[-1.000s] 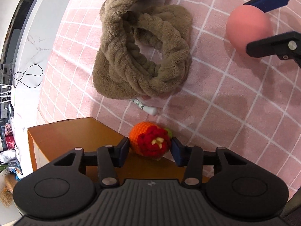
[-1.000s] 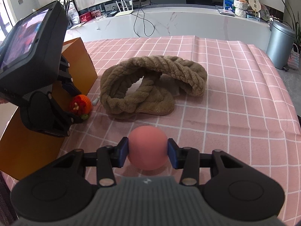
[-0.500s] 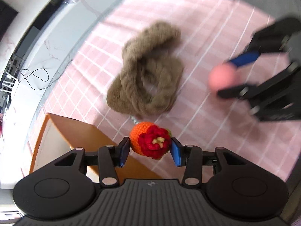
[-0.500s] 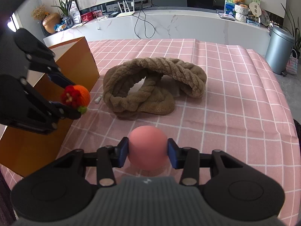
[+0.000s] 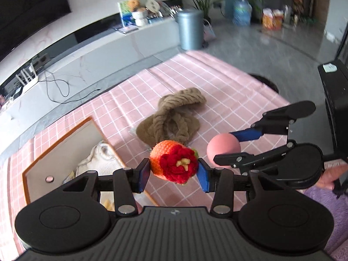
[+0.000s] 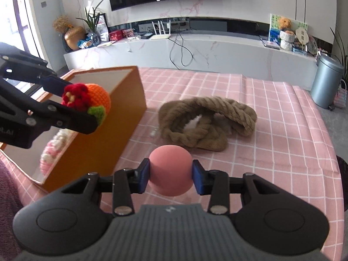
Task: Organize soft objects
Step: 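Carry the orange fruit with the left tool while the right tool carries the pink ball over the box, then lower the fruit and ball into the box and open both tools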
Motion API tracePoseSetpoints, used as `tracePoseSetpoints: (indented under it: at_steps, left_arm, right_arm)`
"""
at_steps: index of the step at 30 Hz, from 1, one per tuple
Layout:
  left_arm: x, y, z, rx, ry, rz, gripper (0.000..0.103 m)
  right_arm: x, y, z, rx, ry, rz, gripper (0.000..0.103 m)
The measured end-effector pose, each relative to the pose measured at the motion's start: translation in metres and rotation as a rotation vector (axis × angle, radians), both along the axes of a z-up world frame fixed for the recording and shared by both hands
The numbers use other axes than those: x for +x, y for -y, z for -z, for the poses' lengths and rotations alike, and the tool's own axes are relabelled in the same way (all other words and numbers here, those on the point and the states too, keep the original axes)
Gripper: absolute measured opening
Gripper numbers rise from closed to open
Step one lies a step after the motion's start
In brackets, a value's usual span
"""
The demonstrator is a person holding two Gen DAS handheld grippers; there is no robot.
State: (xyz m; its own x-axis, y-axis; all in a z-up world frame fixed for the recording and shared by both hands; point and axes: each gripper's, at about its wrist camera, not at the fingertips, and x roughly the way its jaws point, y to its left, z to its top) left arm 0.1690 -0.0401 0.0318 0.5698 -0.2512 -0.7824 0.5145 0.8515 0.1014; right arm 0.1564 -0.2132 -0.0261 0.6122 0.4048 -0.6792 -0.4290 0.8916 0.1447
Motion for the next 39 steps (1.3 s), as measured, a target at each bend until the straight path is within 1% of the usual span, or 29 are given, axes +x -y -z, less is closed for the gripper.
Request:
tracePoseSetpoints:
  at_steps: [4, 10, 11, 14, 17, 20, 24, 26, 29, 31, 32, 36, 39]
  left_arm:
    - [-0.011, -0.022, -0.008, -0.038, 0.023, -0.044, 0.052]
    - [-0.018, -0.070, -0.012, -0.057, 0.031, -0.132, 0.052]
    - [-0.017, -0.080, -0.011, -0.059, 0.025, -0.148, 0.052]
    - [-0.012, -0.103, -0.004, -0.045, 0.011, -0.190, 0.052]
    - [-0.007, -0.125, 0.005, -0.032, -0.004, -0.218, 0.052]
    - [0.003, -0.144, 0.015, -0.027, -0.025, -0.237, 0.052]
    - [0.016, -0.163, 0.029, -0.028, -0.058, -0.252, 0.052]
    - [0.022, -0.167, 0.036, -0.040, -0.077, -0.231, 0.052]
    - [0.030, -0.170, 0.045, -0.053, -0.088, -0.232, 0.052]
    - [0.035, -0.173, 0.050, -0.080, -0.096, -0.243, 0.052]
    - [0.037, -0.174, 0.052, -0.098, -0.101, -0.248, 0.052]
    - [0.045, -0.178, 0.063, -0.121, -0.128, -0.255, 0.052]
    - [0.048, -0.176, 0.067, -0.112, -0.131, -0.236, 0.052]
  right_arm:
    - [-0.012, -0.019, -0.017, 0.012, 0.026, -0.042, 0.040]
    - [-0.015, -0.050, -0.046, 0.073, 0.031, -0.137, 0.040]
    - [-0.014, -0.057, -0.049, 0.072, 0.034, -0.154, 0.040]
    - [-0.010, -0.087, -0.056, 0.029, 0.064, -0.206, 0.040]
    - [-0.001, -0.113, -0.059, 0.002, 0.061, -0.253, 0.040]
    - [0.012, -0.135, -0.057, -0.028, 0.051, -0.280, 0.040]
    - [0.042, -0.163, -0.048, -0.034, -0.018, -0.293, 0.040]
    - [0.055, -0.178, -0.041, -0.069, -0.043, -0.298, 0.040]
    - [0.071, -0.195, -0.029, -0.137, -0.072, -0.314, 0.041]
    - [0.082, -0.205, -0.021, -0.173, -0.092, -0.326, 0.041]
    - [0.085, -0.209, -0.017, -0.191, -0.095, -0.334, 0.042]
    - [0.092, -0.218, -0.008, -0.277, -0.074, -0.352, 0.044]
    - [0.097, -0.221, -0.004, -0.317, -0.072, -0.367, 0.047]
